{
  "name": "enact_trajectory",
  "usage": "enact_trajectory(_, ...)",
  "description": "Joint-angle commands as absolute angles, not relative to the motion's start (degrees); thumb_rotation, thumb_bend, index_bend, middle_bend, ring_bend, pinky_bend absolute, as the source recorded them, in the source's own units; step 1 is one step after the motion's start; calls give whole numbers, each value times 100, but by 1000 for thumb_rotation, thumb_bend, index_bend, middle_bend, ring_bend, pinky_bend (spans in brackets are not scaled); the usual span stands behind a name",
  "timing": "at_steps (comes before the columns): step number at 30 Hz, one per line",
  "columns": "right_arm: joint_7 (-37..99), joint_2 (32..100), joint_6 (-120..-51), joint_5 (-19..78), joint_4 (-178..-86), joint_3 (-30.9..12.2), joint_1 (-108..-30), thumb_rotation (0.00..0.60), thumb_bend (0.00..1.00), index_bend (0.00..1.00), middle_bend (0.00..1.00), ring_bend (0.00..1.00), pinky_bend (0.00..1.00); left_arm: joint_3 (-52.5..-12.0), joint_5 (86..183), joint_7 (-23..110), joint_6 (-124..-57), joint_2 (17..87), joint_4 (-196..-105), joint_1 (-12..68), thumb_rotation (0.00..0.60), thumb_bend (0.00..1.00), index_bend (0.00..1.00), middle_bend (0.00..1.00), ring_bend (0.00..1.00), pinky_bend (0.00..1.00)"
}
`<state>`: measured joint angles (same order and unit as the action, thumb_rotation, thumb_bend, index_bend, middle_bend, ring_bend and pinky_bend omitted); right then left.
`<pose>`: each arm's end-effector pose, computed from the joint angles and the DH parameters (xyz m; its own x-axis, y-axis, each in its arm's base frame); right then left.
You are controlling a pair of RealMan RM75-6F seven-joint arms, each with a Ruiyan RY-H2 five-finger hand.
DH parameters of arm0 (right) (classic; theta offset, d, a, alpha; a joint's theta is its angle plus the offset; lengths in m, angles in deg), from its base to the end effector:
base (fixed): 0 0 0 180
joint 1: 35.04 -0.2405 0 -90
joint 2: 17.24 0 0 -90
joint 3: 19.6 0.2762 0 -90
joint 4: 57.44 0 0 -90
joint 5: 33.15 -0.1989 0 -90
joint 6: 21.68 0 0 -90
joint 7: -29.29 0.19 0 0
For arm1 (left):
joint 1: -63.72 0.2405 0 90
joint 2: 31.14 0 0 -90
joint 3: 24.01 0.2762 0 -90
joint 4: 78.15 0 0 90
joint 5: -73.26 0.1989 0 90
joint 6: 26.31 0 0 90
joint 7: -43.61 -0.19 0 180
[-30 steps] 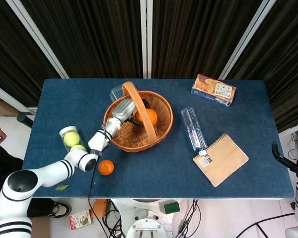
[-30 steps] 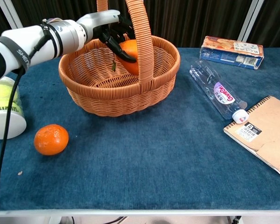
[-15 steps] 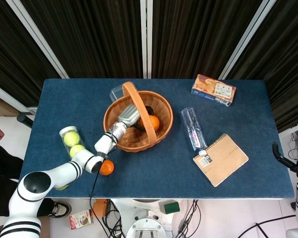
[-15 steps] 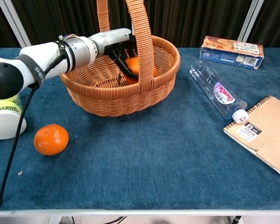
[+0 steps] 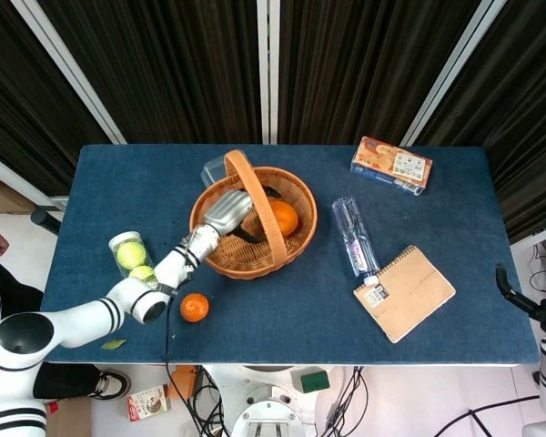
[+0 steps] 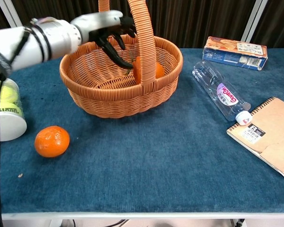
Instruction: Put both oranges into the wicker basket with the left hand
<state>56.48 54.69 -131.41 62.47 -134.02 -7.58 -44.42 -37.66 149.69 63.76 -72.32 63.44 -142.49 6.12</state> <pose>-0.2686 -0.2493 0.2402 -0.0702 0.4359 0.8972 -0.8912 -0.4314 0.1399 -0.0633 0.4660 -0.0395 0.1720 0.3707 0.9127 0.8721 -0.4881 0.0339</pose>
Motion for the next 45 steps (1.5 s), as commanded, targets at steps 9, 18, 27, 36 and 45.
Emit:
enact_trajectory(9,5767,5485,-13105,6178,-13277,-681,-4483,600,374,0,0,0,0,-2948,15550,5344,-8899,3665,-17157,2311,600,123,344,289,166,318)
enact_trajectory(18,5770,5586,-13053,6138,-13113,-656,-4539,600,374,0,0,0,0,-2016,16427,5603,-9948,3393,-17280,3466,600,134,377,386,258,371)
enact_trajectory(27,5712,5640,-13030,6198,-13122,-699,-4572,600,373,0,0,0,0,-1643,16997,5163,-9919,4069,-16997,3746,600,134,365,361,259,379)
enact_trajectory(36,5657,5588,-13009,6176,-13190,-701,-4560,600,374,0,0,0,0,-1858,17017,4250,-9700,4863,-16659,3706,600,134,332,329,255,386)
enact_trajectory(45,5702,5490,-13067,6093,-13286,-629,-4516,600,374,0,0,0,0,-1892,16937,3501,-9275,5279,-16326,3593,600,134,305,290,233,373)
